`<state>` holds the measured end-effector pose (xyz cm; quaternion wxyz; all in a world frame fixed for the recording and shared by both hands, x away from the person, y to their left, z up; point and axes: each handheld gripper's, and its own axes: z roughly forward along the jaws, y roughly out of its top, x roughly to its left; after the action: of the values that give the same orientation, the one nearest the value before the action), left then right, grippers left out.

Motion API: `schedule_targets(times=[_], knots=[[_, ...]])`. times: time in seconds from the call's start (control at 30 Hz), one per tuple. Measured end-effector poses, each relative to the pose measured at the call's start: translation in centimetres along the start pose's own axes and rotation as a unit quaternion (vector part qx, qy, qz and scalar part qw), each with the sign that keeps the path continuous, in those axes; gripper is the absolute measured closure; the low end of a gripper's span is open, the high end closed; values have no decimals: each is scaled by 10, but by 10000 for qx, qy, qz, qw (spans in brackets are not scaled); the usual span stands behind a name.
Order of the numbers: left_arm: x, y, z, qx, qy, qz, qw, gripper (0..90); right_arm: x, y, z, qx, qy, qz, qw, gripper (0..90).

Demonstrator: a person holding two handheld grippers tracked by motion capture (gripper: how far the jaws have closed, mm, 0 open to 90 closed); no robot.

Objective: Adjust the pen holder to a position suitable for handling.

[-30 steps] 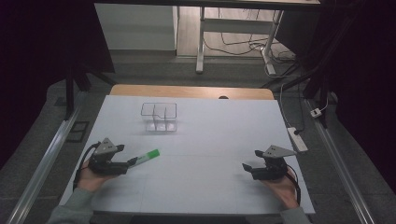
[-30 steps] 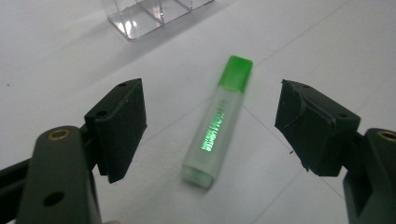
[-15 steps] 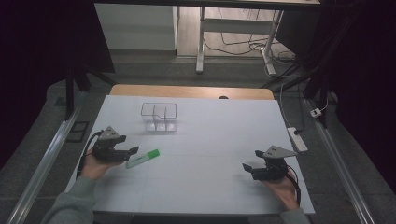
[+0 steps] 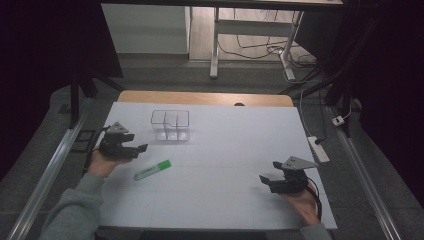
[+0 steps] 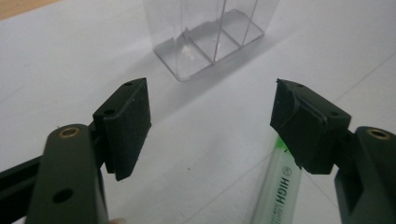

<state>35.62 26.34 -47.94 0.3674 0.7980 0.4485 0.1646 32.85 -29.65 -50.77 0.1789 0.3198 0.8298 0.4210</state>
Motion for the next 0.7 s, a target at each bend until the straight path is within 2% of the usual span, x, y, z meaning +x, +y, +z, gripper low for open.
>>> schedule_targets(times=[0.27, 0.5, 0.7], knots=[[8, 10, 10, 87, 39, 3, 10000, 307, 1, -1, -1, 9, -24, 5, 10000, 222], [14, 17, 25, 252, 112, 65, 9996, 329, 2, -3, 0, 34, -12, -21, 10000, 220], [21, 21, 36, 380, 193, 28, 9991, 364, 2, -3, -1, 35, -26, -14, 10000, 220]])
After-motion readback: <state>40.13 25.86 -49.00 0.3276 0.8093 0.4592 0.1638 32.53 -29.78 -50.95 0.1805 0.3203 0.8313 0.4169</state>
